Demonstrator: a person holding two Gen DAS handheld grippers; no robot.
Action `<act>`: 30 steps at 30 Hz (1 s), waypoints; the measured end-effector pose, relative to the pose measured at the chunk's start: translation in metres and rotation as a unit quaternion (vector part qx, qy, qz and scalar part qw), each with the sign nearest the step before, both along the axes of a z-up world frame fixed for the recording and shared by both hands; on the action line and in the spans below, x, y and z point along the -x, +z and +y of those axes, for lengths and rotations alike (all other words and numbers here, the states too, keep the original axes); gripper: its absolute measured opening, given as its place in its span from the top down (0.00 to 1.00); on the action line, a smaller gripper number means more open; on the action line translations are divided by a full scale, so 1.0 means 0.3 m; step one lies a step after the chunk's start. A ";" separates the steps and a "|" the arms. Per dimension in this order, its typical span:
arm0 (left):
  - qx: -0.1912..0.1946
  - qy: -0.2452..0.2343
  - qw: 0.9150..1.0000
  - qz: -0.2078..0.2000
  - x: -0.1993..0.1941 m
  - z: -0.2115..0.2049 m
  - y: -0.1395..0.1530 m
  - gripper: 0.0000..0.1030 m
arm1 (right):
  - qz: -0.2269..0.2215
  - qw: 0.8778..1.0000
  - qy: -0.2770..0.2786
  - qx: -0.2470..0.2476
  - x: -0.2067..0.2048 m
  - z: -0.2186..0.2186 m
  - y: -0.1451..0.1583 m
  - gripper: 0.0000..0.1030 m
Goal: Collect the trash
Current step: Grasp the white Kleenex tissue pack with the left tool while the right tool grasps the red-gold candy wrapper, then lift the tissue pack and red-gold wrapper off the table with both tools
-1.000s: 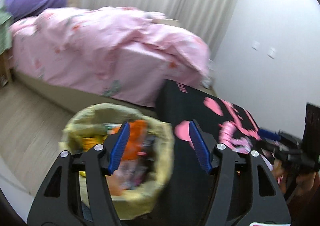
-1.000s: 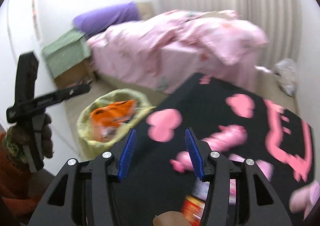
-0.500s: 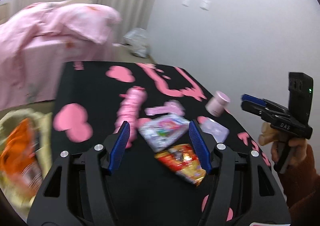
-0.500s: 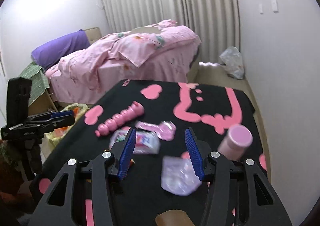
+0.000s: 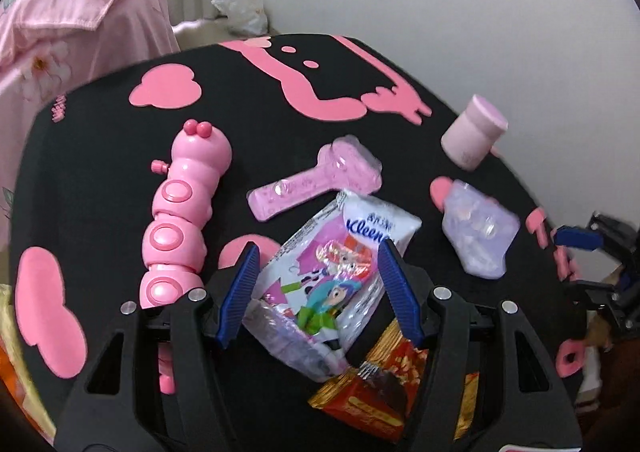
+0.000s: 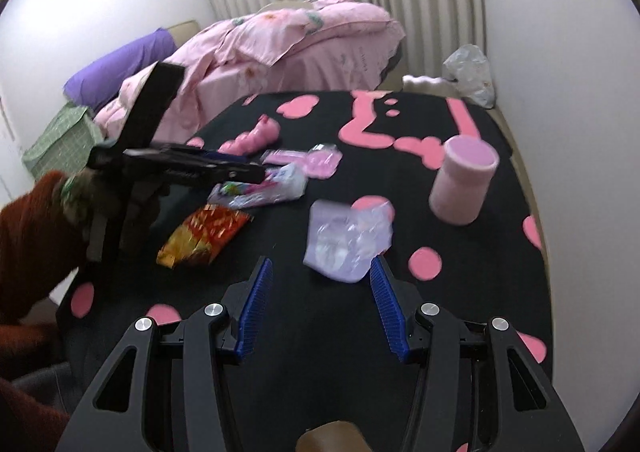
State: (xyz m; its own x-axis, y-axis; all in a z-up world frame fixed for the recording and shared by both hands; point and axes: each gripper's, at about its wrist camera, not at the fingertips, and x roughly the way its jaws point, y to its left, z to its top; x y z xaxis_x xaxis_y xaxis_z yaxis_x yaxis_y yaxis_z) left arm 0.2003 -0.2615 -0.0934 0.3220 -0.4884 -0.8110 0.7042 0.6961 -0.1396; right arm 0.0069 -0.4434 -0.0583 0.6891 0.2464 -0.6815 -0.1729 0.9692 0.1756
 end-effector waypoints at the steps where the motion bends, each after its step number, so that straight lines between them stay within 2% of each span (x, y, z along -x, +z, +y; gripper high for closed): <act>1: -0.007 -0.001 1.000 -0.001 0.013 -0.002 0.001 0.43 | 0.002 1.000 0.001 0.009 0.010 0.008 -0.011 0.53; 3: -0.009 -0.008 1.000 0.018 0.051 0.007 0.003 0.43 | 0.009 0.999 -0.013 0.029 0.012 0.017 -0.030 0.53; 5: -0.006 -0.019 0.999 0.035 0.084 0.013 0.003 0.43 | 0.014 0.999 -0.022 0.029 0.006 0.012 -0.038 0.53; 9: -0.024 -0.009 0.999 0.025 0.146 0.034 0.003 0.45 | 0.028 0.999 -0.043 0.016 0.001 -0.017 -0.056 0.53; 12: -0.027 0.004 0.999 0.022 0.165 0.053 0.005 0.55 | 0.033 0.998 -0.052 0.020 0.014 -0.018 -0.056 0.53; 15: -0.028 0.026 0.999 0.023 0.163 0.085 0.009 0.77 | 0.032 0.997 -0.057 0.029 0.025 -0.004 -0.047 0.53; 16: -0.022 0.037 0.999 0.030 0.156 0.099 0.012 0.80 | 0.031 0.997 -0.059 0.032 0.024 0.001 -0.043 0.53; 18: 0.003 0.071 0.997 0.038 0.146 0.158 0.032 0.80 | 0.030 0.997 -0.058 0.043 0.033 0.028 -0.028 0.53; 21: 0.022 0.096 0.995 0.031 0.175 0.238 0.065 0.80 | 0.019 0.999 0.001 0.031 0.066 0.104 -0.001 0.53; 24: 0.017 0.115 0.993 0.013 0.227 0.299 0.088 0.80 | 0.012 0.999 0.047 0.010 0.084 0.166 0.009 0.53; 28: 0.009 0.148 0.989 -0.014 0.312 0.385 0.105 0.80 | 0.018 0.996 0.085 -0.015 0.063 0.251 0.011 0.53; 30: 0.009 0.163 0.987 -0.014 0.338 0.421 0.097 0.80 | 0.028 0.995 0.096 -0.008 0.043 0.300 0.002 0.53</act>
State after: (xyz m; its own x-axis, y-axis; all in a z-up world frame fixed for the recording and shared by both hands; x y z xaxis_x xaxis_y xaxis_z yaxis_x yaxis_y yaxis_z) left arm 0.0990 -0.1353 -0.0643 0.4860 -0.3700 -0.7918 0.4474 0.8836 -0.1383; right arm -0.0059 -0.3534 -0.0579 0.5889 0.3810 -0.7128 -0.3437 0.9162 0.2058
